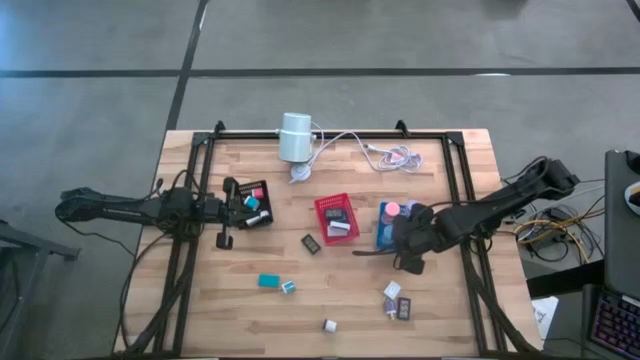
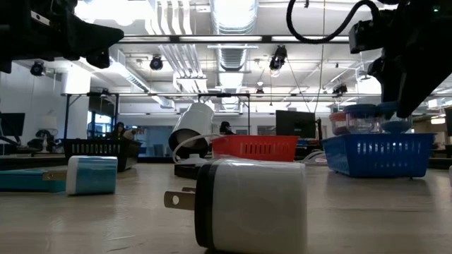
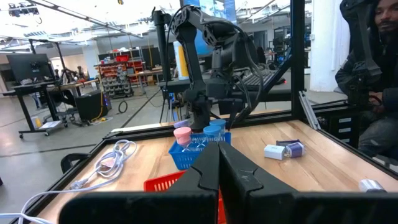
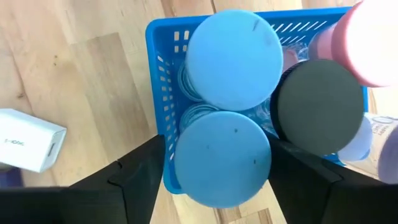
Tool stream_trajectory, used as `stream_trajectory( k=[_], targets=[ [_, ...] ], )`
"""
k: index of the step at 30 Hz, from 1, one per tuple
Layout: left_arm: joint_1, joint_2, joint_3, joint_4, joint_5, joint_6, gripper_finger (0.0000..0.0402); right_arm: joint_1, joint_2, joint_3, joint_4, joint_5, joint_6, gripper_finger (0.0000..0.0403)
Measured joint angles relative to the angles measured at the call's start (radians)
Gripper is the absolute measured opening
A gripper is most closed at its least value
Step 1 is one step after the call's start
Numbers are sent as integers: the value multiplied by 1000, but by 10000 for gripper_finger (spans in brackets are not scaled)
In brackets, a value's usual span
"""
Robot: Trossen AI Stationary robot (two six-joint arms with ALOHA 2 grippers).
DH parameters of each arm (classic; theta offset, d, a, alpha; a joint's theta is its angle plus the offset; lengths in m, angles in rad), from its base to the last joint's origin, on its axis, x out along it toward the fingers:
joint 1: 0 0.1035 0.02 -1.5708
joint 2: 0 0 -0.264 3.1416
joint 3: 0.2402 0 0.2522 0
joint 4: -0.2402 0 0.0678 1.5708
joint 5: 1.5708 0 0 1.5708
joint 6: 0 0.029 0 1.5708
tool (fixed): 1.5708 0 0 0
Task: Pick & Place Office items
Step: Put the blue hourglass into the blue bin, then put the black digital clock into the red bin
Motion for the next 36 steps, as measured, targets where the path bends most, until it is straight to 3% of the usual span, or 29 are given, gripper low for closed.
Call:
stream_trajectory(
  k=[9, 15, 22, 27, 30, 36],
  targets=[
    [0, 0, 0, 0, 3, -1, 5, 0, -66, 81, -117, 8, -1, 271],
    [0, 0, 0, 0, 3, 1, 5, 11, -155, 140, -87, 66, -122, 245],
    [0, 0, 0, 0, 12, 4, 5, 20, -389, 57, 300, 96, -426, 157],
    [0, 0, 0, 0, 19, 3, 5, 16, -577, -137, 705, 60, -637, 70],
    [0, 0, 0, 0, 19, -24, 5, 0, -668, -256, 858, 59, -689, 23],
    [0, 0, 0, -14, 21, -37, 5, 0, -795, -469, 1093, 50, -754, 13]
  ],
)
